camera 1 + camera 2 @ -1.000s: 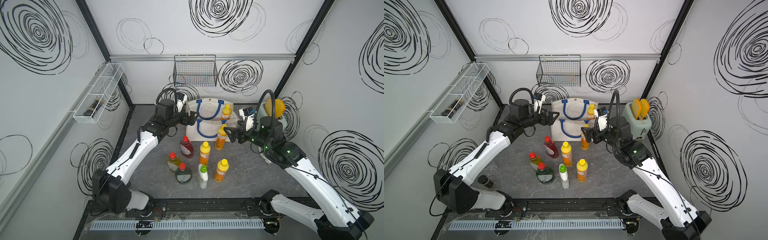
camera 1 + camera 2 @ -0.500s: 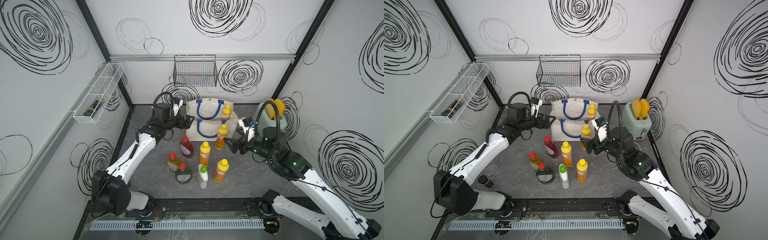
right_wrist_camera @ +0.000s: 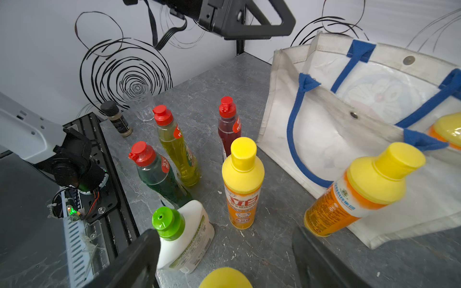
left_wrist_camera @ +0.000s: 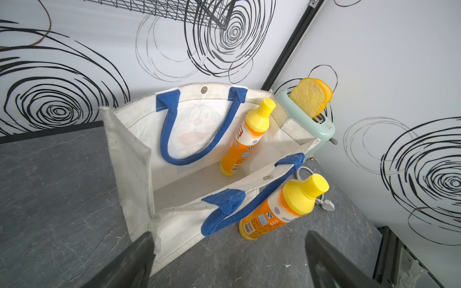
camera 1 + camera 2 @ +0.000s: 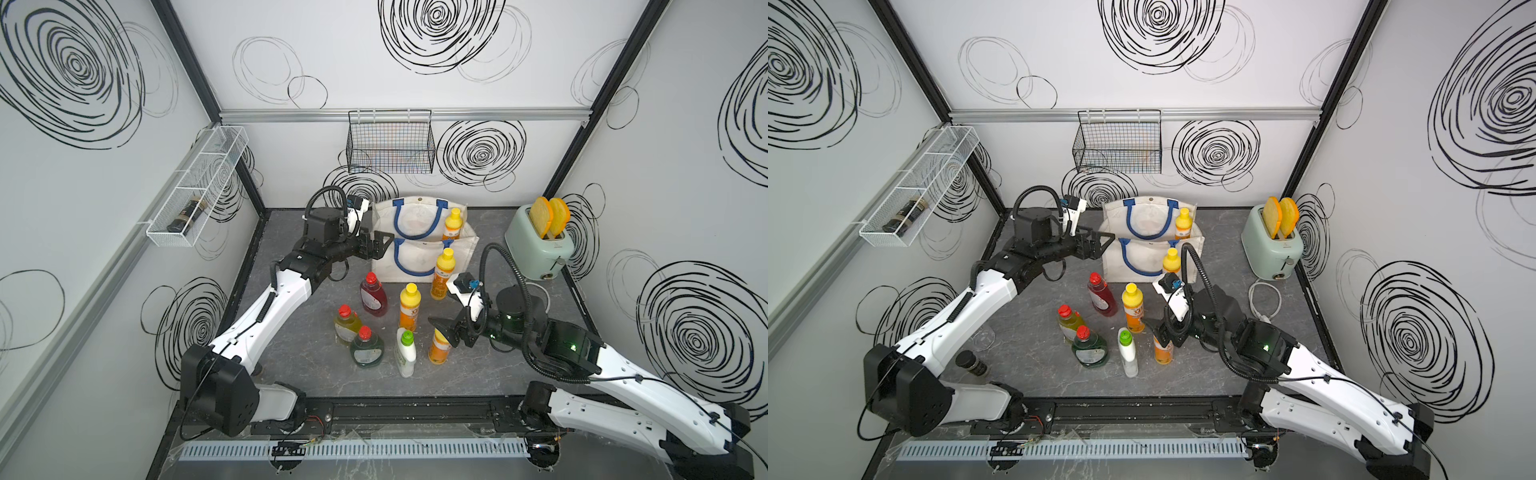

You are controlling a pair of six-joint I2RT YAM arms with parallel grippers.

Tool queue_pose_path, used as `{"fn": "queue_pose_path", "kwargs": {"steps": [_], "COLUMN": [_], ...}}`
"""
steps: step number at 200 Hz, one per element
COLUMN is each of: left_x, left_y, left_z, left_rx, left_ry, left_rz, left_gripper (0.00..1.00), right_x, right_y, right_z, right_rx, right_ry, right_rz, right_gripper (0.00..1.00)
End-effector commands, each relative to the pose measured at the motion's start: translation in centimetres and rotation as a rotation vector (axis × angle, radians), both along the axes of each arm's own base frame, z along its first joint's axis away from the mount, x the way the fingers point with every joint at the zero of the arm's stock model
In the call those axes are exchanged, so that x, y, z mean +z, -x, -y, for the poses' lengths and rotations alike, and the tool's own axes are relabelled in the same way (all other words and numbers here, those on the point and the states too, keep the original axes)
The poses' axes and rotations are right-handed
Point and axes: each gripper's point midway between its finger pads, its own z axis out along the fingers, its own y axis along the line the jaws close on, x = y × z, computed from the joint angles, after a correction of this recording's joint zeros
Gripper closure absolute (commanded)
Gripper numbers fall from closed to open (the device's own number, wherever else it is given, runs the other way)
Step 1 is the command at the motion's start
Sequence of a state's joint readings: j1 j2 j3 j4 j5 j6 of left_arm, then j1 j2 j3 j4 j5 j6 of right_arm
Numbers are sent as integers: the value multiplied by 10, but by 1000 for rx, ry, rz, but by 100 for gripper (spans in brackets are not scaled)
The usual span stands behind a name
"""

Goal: Pack dish soap into the shopping bag
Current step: Pick up the bottle of dish soap at the center of the board.

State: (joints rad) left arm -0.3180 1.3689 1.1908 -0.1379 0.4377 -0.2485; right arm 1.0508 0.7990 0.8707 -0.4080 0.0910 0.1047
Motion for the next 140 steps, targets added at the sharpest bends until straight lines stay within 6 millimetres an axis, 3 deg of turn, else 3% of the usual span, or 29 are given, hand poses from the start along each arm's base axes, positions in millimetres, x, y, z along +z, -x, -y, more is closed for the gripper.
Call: {"fn": "queue_pose_path", "kwargs": {"steps": [1, 31, 90, 140], "left_x": [14, 17, 18, 14], "left_y": [-4, -7, -9, -9], "left_z": [-4, -14, -18, -16], "left_rx": [-5, 19, 28, 19], "left_ry": [53, 64, 65, 66], "left_rz": [37, 48, 49, 40], "left_gripper": [4, 4, 4, 4], "right_x": [0, 1, -8, -23], "right_y": [-3, 0, 0, 10], "right_z": [3, 5, 33, 29], "right_rx": [-78, -111, -228, -196], "right_ry": [1, -11, -23, 6], "right_rz": [33, 24, -56, -127], "right_gripper": [13, 14, 20, 22]}}
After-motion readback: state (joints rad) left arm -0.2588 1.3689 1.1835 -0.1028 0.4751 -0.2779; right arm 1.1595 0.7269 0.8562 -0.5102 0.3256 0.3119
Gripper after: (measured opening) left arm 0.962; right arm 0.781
